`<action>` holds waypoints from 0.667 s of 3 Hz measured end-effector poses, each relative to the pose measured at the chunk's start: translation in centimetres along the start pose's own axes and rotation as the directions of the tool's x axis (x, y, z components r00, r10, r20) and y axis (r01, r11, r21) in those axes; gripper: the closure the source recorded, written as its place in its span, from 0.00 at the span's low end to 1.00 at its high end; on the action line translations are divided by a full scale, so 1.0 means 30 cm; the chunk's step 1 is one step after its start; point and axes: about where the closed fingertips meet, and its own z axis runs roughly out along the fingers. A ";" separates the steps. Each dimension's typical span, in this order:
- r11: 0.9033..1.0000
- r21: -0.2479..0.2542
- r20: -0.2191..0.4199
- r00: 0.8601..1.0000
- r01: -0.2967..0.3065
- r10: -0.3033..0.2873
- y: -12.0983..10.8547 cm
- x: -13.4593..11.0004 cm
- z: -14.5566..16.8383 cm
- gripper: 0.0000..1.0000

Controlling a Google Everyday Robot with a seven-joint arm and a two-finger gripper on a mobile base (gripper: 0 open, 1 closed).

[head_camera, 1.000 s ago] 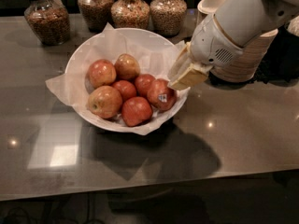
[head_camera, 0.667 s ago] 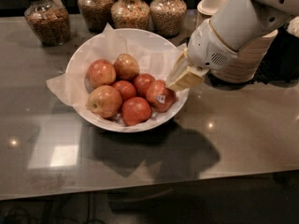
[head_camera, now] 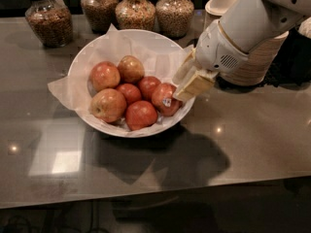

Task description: Pick apple from white bowl

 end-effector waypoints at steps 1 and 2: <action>1.000 0.000 0.000 1.000 0.000 0.000 0.000 0.000 0.000 0.16; 1.000 0.000 0.000 1.000 0.000 0.000 0.000 0.000 0.000 0.00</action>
Offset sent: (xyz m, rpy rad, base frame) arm 0.0000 0.0000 0.0000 0.0000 0.0000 0.0000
